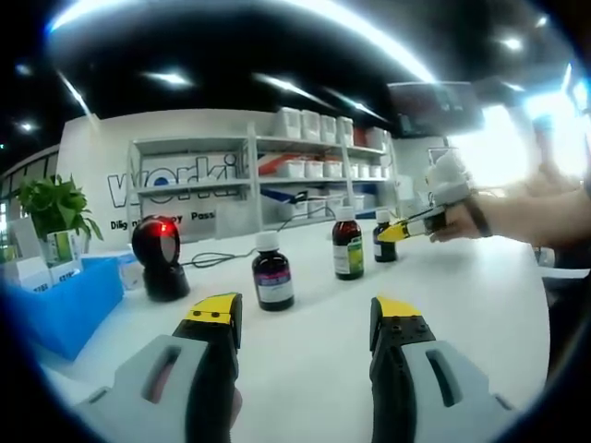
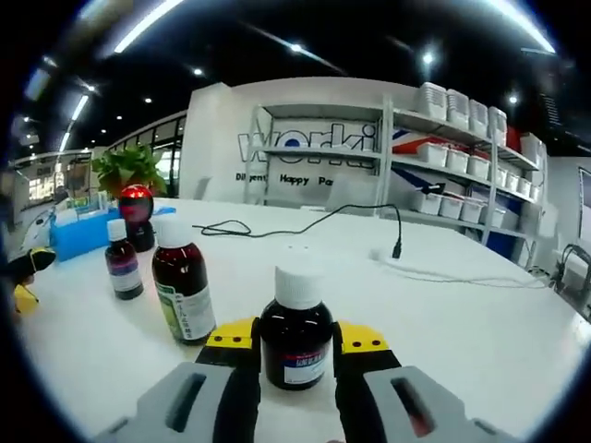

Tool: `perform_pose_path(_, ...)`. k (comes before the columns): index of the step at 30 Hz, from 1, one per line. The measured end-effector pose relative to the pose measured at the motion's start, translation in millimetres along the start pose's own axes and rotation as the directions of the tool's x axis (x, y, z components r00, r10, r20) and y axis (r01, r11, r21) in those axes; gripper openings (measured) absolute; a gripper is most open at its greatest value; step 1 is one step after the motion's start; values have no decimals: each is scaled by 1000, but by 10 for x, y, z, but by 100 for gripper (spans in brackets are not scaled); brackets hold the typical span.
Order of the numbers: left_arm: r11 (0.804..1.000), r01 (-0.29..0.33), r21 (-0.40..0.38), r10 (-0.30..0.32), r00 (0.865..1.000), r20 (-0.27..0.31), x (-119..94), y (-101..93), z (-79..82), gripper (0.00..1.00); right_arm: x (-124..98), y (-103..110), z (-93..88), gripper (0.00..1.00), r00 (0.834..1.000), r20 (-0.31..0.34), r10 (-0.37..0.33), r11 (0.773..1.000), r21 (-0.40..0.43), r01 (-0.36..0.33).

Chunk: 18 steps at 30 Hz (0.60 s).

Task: Rotate the medicine bottle to make it face forward pick up the medicine bottle inspect the drug traceability code place the medicine on the table

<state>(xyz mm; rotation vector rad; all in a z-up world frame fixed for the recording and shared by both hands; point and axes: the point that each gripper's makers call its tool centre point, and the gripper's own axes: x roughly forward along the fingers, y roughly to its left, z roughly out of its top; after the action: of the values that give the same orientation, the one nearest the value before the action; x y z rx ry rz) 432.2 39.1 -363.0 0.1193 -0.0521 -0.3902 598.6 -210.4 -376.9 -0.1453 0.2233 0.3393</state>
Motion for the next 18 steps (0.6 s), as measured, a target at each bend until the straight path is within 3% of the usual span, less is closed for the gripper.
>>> perform_pose_path(8, 1000, 2, 9, -2, 1000, 3, 0, -10, 7, 48, 11, 6, -7, 26, 992, 13, -126, 992, 20, 125)
perform_pose_path(18, 1000, 0, 11, 0, 1000, 5, -1, -15, 13, 48, 36, 34, -8, 26, 972, 42, -230, 973, 33, 229)
